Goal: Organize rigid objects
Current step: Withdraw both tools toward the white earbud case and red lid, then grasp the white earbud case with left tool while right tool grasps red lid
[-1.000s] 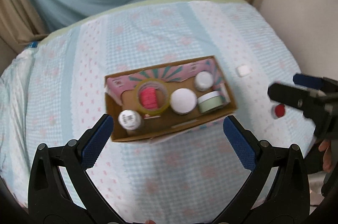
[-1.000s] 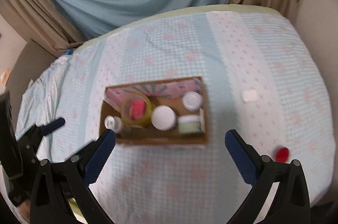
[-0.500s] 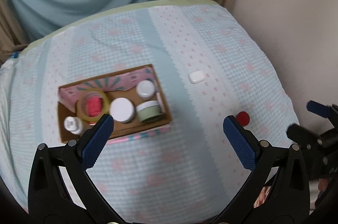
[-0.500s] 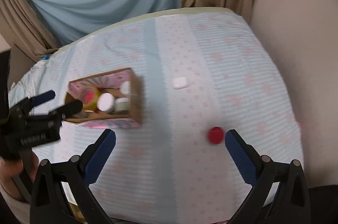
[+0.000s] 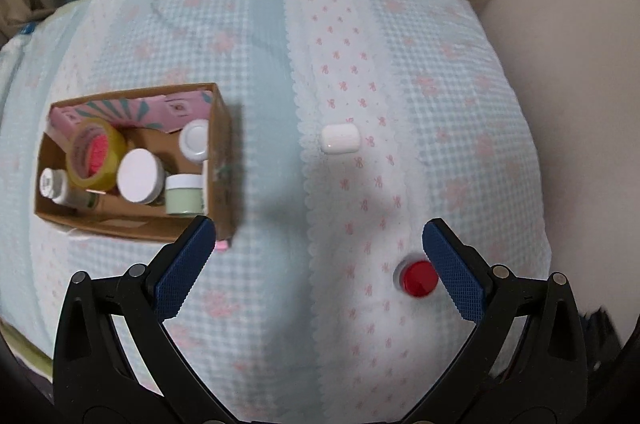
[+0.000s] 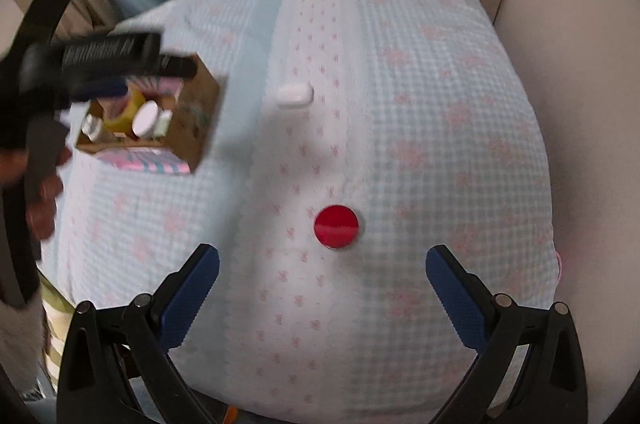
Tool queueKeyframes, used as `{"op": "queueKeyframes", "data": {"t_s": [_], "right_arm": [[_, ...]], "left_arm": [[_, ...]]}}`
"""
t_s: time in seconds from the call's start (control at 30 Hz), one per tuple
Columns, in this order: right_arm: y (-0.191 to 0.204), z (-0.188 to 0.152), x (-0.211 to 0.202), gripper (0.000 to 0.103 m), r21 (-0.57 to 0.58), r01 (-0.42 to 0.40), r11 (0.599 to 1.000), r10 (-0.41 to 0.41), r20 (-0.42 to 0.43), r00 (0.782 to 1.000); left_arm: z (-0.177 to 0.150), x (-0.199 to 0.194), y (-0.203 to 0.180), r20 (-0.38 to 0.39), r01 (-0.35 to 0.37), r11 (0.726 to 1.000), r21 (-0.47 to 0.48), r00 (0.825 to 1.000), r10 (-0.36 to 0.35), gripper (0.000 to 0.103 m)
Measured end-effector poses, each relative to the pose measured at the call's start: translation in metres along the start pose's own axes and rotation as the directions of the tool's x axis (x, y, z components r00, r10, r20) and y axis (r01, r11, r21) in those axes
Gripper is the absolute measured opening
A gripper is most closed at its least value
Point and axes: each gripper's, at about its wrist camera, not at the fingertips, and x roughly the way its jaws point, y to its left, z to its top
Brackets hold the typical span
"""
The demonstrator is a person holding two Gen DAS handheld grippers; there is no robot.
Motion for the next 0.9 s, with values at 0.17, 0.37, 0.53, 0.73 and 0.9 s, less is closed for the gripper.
{"op": "queueKeyframes", "data": {"t_s": [0.17,0.37,0.53,0.73,0.9], "right_arm": [[-0.005,-0.002,0.037,0.103,-0.037,0.013,0.999,-0.015,-0.046,0.999],[-0.005,0.005,0.088,0.103,-0.059,0.078,0.995,-0.085,-0.134,0.987],[-0.007,0.005,0.13,0.103,-0.073,0.136,0.988,-0.148,-0.194,0.97],[-0.016,0.004,0.171,0.091,-0.04,0.13,0.991,-0.136,-0.279,0.951],[-0.02,0.002,0.187,0.09,-0.044,0.128,0.991,-0.135,-0.304,0.943]], "left_arm": [[0.021,0.044,-0.01,-0.056,-0.013,1.0,-0.009,0.998,0.012,0.103],[0.05,0.107,-0.019,-0.139,-0.04,0.999,0.005,0.99,0.041,0.103],[0.07,0.159,-0.024,-0.192,-0.039,0.999,0.01,0.981,0.04,0.103],[0.084,0.214,-0.027,-0.245,-0.058,0.998,0.007,0.968,0.058,0.103],[0.084,0.242,-0.024,-0.273,-0.08,0.997,-0.005,0.959,0.075,0.098]]}}
